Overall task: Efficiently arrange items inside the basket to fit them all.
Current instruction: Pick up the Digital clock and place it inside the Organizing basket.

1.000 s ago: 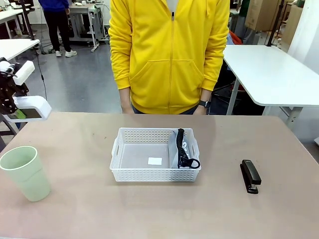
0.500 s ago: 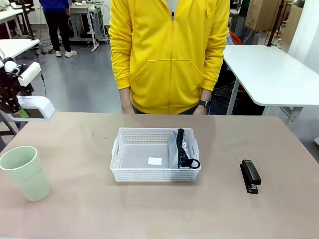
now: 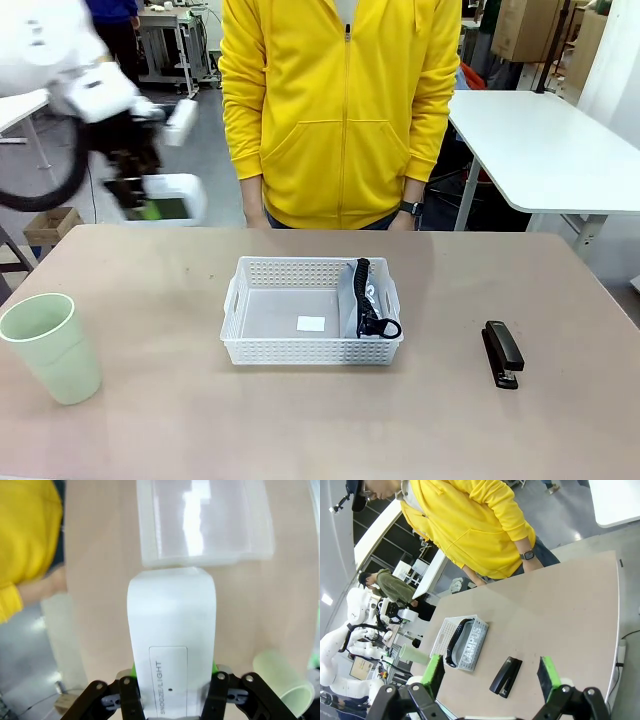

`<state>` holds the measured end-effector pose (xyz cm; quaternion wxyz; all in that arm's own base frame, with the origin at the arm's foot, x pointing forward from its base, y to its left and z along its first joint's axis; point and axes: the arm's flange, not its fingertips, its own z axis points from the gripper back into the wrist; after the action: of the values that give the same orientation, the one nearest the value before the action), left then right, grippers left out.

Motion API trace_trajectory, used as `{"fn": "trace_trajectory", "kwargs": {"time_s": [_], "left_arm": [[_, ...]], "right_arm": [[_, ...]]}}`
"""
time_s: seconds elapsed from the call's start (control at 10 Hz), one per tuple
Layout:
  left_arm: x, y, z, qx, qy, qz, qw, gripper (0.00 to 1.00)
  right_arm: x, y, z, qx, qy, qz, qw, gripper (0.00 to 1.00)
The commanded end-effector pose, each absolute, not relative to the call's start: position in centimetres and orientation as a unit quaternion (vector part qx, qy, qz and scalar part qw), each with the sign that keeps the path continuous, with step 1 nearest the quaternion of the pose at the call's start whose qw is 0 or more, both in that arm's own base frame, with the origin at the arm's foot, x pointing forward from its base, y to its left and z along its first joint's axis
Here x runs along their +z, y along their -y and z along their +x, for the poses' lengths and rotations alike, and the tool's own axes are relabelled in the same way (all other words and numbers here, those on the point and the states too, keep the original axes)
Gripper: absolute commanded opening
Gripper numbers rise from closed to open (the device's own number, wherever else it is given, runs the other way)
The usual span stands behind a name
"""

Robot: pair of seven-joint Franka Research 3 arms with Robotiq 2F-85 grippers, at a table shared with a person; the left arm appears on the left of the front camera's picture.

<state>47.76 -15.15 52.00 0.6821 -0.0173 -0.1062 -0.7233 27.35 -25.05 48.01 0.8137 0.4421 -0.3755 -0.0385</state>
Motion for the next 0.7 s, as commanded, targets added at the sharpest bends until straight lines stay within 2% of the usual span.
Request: {"fn": "trace_trajectory", "kwargs": {"time_s": [0.0, 0.1, 0.3, 0.4, 0.5, 0.6], "left_arm": [[51.9, 20.1, 50.8, -0.701, 0.102, -0.041, 0.705, 0.50], [50.8, 23.3, 51.1, -0.680, 0.139, -0.035, 0.719, 0.50], [46.9, 29.1, 51.2, -0.652, 0.150, -0.069, 0.740, 0.50], [45.2, 31.0, 50.5, -0.632, 0.159, -0.052, 0.756, 0.50], [43.5, 32.6, 49.4, -0.635, 0.136, -0.087, 0.756, 0.50], [42.1, 33.8, 48.2, -0.639, 0.107, -0.076, 0.758, 0.50]], "right_arm": [[48.1, 25.2, 27.6, -0.030, 0.391, 0.443, 0.806, 1.00], [48.1, 25.2, 27.6, -0.030, 0.391, 0.443, 0.806, 1.00], [48.1, 25.2, 27.6, -0.030, 0.391, 0.443, 0.806, 1.00], [48.1, 25.2, 27.6, -0.030, 0.391, 0.443, 0.806, 1.00], [48.1, 25.2, 27.6, -0.030, 0.391, 0.443, 0.806, 1.00], [48.1, 25.2, 27.6, -0.030, 0.391, 0.443, 0.806, 1.00]]}}
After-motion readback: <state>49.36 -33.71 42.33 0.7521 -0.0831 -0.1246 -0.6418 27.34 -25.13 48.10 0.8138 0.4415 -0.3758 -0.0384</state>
